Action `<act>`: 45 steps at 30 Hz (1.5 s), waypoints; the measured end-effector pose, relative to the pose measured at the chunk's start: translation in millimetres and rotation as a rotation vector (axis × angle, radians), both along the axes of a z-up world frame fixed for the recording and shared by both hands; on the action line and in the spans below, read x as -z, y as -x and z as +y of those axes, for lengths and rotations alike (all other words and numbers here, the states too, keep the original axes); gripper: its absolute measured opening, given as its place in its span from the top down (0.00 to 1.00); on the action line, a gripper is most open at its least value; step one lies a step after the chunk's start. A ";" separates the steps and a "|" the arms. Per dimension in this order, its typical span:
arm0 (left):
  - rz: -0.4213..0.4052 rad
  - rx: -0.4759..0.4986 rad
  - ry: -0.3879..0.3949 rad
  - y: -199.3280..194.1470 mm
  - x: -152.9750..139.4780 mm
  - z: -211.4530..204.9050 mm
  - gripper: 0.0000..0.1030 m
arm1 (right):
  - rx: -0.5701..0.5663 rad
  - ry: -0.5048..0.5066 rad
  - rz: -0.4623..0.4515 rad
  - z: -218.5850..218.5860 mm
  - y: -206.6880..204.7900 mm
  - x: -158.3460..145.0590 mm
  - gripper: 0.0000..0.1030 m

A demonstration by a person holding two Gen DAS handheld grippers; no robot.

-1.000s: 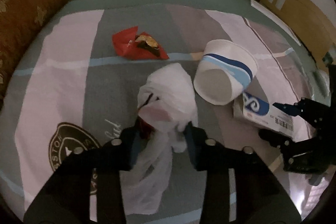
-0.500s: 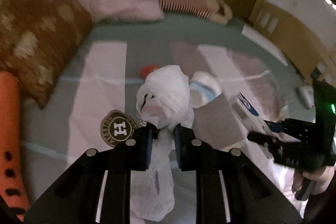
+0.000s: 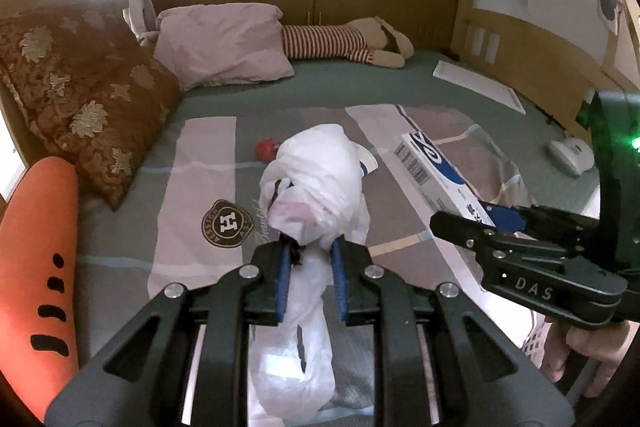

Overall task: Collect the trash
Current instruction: 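Grasp the white plastic tissue bundle with the left tool while the right tool grasps the toothpaste box, then carry the bundle and toothpaste box to the bin and open both tools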

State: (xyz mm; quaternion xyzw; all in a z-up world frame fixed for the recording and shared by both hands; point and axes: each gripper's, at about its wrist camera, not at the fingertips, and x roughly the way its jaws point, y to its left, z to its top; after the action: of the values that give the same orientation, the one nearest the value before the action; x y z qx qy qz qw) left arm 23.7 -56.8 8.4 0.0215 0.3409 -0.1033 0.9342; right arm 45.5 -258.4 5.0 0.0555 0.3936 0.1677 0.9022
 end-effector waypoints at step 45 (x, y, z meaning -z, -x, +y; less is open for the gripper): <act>0.048 0.413 0.080 37.8 -4.1 -128.6 0.82 | 0.652 0.030 0.031 -276.1 263.5 38.1 0.30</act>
State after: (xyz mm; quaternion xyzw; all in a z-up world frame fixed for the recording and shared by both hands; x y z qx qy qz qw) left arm -14.2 -185.4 12.5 0.0512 0.3469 -0.3064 0.8850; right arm -218.0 -534.5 -33.1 0.1677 0.3711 -0.1366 0.9031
